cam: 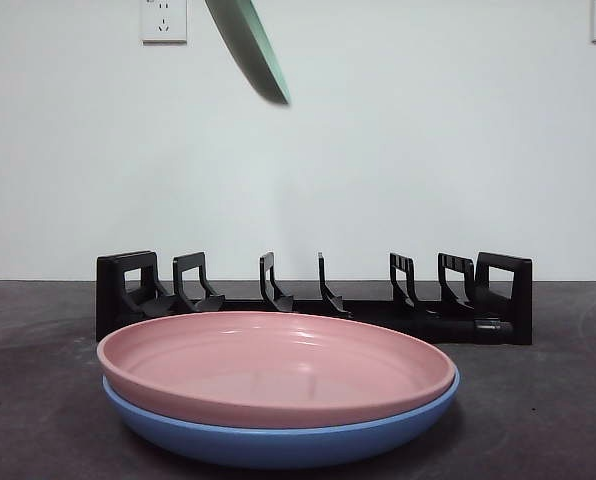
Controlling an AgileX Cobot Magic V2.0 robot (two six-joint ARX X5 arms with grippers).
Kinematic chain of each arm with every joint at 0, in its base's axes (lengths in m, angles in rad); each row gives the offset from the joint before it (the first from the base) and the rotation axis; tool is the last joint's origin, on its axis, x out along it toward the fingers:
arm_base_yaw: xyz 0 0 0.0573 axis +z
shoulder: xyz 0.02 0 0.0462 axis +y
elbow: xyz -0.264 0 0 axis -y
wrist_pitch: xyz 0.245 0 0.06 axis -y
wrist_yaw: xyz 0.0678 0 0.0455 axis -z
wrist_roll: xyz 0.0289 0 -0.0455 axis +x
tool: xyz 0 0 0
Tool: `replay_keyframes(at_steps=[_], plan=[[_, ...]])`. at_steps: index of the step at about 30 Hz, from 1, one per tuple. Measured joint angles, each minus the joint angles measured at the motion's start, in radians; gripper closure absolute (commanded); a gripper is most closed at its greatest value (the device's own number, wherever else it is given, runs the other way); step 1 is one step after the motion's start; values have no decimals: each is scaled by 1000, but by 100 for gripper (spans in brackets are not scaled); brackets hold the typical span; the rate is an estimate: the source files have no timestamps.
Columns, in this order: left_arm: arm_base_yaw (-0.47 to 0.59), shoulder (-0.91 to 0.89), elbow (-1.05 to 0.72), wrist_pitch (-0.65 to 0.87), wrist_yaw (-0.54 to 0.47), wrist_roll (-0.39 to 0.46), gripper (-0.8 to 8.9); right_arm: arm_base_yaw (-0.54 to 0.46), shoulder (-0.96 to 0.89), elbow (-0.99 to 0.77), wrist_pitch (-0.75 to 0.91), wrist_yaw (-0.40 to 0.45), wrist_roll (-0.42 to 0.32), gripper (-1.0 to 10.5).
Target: Place the plate
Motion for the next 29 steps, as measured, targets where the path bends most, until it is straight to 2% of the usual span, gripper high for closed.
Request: replay_keyframes(at_steps=[4, 7, 14, 21, 24, 29], plan=[[0, 0, 0, 0, 0, 0, 567, 39, -128, -166, 108, 26, -20, 930], [0, 0, 0, 2, 0, 0, 567, 60, -211, -283, 111, 49, -36, 930], [0, 0, 0, 4, 0, 0, 567, 151, -378, -537, 144, 212, -82, 930], [0, 0, 0, 4, 0, -17, 567, 258, -623, -757, 196, 316, -91, 930], [0, 0, 0, 4, 0, -32, 567, 284, -698, -842, 159, 324, -93, 930], [0, 0, 0, 4, 0, -48, 567, 309, -718, -889, -67, 324, -93, 930]])
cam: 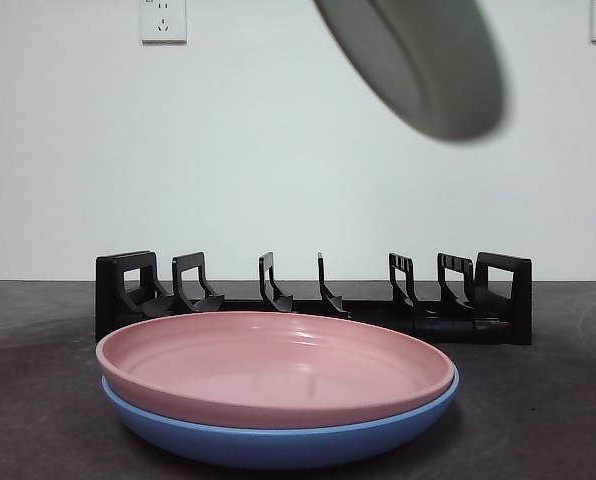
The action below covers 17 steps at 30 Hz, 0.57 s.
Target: Place the plate
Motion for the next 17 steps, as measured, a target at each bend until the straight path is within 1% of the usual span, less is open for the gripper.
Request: replay_keyframes(at_steps=[2, 5, 10, 14, 17], plan=[[0, 0, 0, 0, 0, -1, 567, 5, 3, 0, -83, 5, -2, 930], [0, 0, 0, 0, 0, -6, 567, 10, 10, 0, -131, 10, -14, 930], [0, 0, 0, 0, 0, -23, 567, 10, 55, 0, -146, 11, -37, 930], [0, 0, 0, 0, 0, -27, 567, 27, 146, 0, -156, 11, -44, 930], [0, 0, 0, 0, 0, -27, 567, 47, 212, -1, -131, 10, -48, 930]])
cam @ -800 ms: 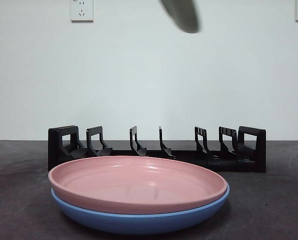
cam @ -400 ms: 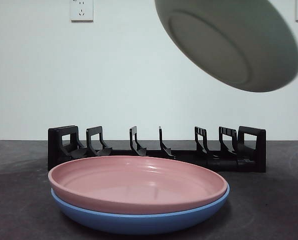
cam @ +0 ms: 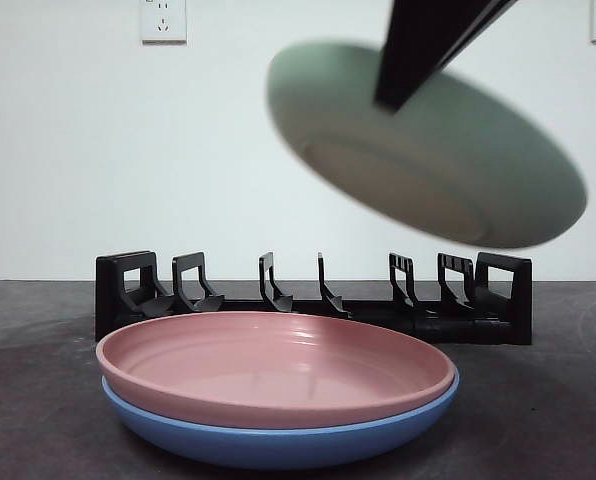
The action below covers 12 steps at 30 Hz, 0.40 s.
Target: Place the plate
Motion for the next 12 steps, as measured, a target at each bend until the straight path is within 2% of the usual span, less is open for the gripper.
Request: replay_keyframes(at_steps=[12], plan=[[0, 0, 0, 0, 0, 0, 567, 68, 184, 0, 114, -12, -19, 930]])
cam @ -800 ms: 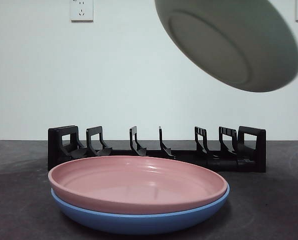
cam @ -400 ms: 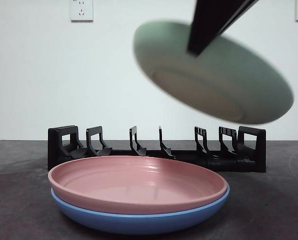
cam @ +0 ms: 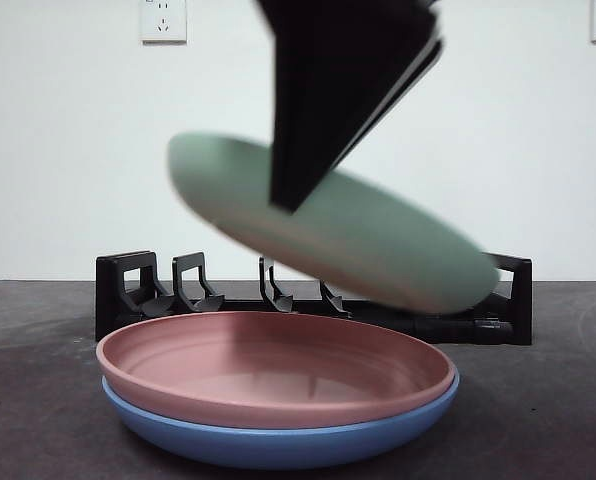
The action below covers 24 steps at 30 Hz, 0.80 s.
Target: Place the plate
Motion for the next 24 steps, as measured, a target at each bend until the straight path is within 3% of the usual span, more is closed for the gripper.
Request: replay_keyframes(at_steps=[24], plan=[[0, 0, 0, 0, 0, 0, 567, 3, 198, 0, 121, -40, -78, 930]])
